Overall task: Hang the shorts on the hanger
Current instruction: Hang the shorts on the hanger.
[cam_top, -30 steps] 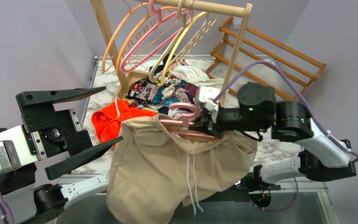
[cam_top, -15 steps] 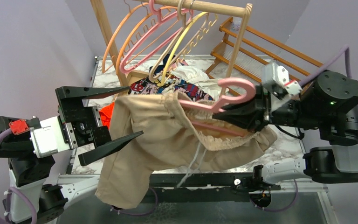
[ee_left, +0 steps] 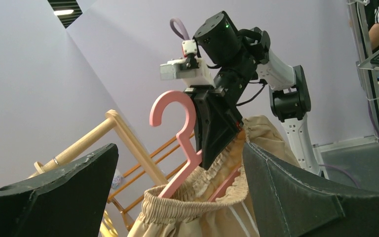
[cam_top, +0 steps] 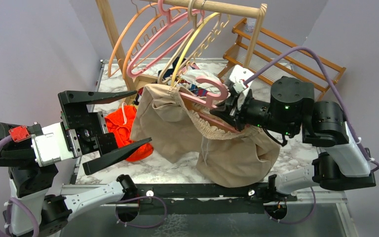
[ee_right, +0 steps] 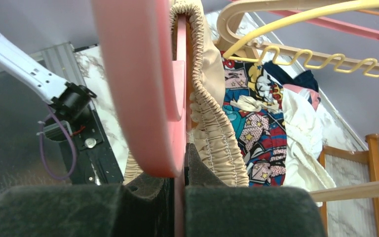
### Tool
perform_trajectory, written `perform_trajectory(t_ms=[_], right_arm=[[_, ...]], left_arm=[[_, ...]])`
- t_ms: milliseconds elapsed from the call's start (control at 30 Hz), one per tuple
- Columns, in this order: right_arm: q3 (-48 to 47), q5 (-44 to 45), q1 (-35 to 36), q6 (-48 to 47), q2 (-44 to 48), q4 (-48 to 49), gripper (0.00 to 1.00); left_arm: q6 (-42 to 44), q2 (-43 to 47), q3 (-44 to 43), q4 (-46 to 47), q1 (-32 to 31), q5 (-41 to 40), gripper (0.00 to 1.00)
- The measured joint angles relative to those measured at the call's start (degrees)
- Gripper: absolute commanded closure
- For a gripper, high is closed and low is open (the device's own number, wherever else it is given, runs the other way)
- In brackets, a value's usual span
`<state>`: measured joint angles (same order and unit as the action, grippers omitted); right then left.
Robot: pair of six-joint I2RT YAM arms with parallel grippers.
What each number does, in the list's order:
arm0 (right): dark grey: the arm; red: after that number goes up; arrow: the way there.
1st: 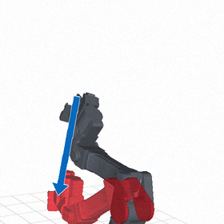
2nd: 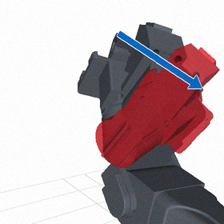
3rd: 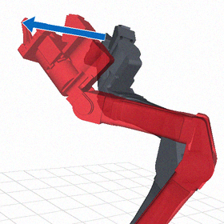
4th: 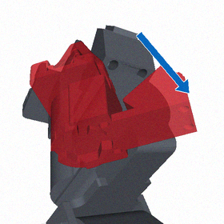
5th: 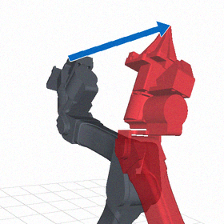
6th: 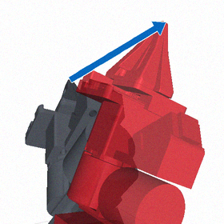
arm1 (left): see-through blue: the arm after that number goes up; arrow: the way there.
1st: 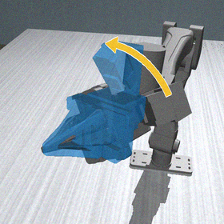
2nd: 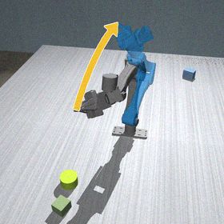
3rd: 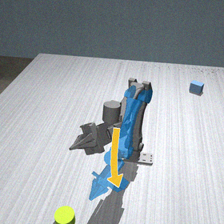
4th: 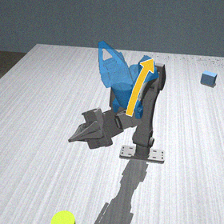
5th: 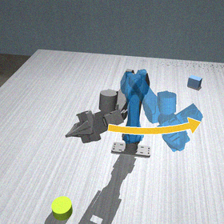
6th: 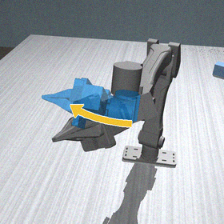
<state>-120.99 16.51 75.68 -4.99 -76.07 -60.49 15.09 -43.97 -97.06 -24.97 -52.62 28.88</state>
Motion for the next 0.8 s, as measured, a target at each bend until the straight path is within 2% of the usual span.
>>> perform_trajectory(t_ms=[300,600,800], right_arm=[[1.11,-6.73,0.0,-0.2,6.34,0.0,0.99],[12.68,-6.88,0.0,1.25,6.4,-0.68,0.99],[21.31,-6.99,0.0,3.72,6.49,0.83,0.99]], left_arm=[[-0.02,-0.44,1.36,0.09,0.0,-0.02,0.01],[-0.09,-3.67,6.69,0.15,0.0,0.37,0.05],[-0.17,-4.87,12.74,-0.04,0.0,1.64,0.15]])
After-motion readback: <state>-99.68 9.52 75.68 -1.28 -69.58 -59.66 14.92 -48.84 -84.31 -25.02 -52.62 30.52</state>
